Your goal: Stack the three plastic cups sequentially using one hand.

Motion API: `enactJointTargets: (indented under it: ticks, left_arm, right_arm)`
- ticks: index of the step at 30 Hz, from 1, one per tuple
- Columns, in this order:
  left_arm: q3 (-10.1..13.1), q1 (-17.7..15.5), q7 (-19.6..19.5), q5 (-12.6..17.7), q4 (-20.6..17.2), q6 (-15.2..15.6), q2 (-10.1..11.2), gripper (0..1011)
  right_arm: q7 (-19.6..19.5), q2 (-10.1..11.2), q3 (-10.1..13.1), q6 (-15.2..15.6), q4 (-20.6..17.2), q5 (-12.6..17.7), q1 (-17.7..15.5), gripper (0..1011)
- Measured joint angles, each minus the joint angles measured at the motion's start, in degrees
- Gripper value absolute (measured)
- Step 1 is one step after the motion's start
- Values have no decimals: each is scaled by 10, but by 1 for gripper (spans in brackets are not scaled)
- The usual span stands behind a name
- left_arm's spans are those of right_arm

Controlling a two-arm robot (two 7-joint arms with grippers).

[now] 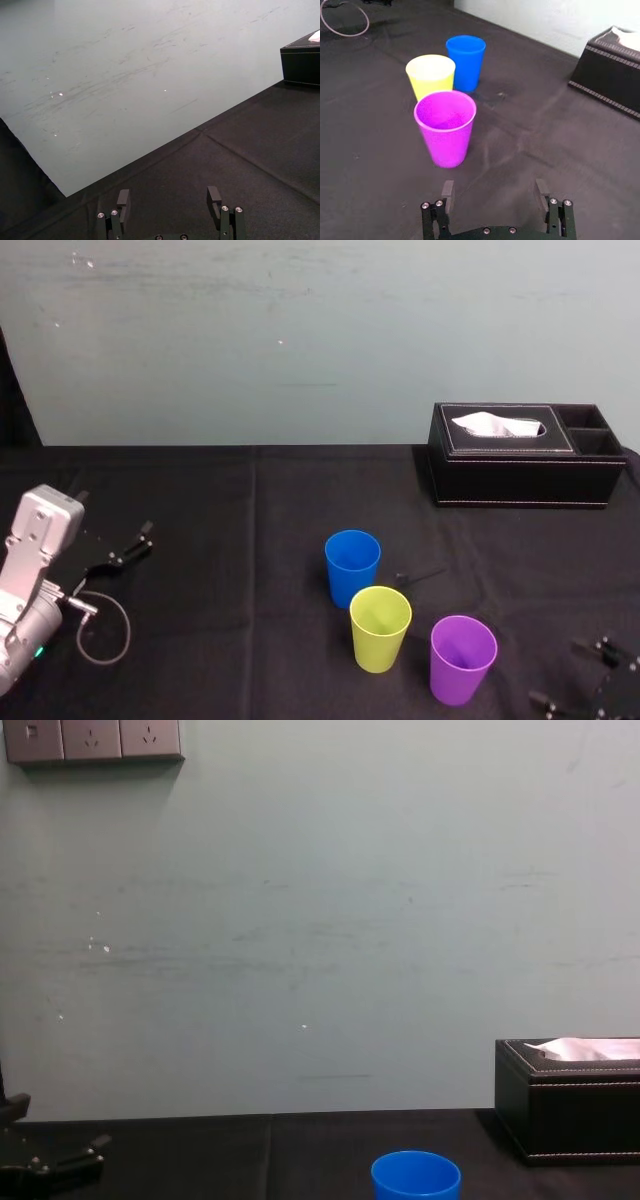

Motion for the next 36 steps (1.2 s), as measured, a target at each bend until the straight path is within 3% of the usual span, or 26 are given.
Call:
enactJointTargets:
  ticks: [12, 36]
  left_arm:
    - [0, 0, 0, 0, 0, 0, 0, 1000]
    - [0, 0, 0, 0, 0, 0, 0, 1000]
  right_arm:
    - [-9, -32, -7, 17, -26, -18, -16, 1003]
    - [12, -94, -23, 36, -24, -47, 15, 1003]
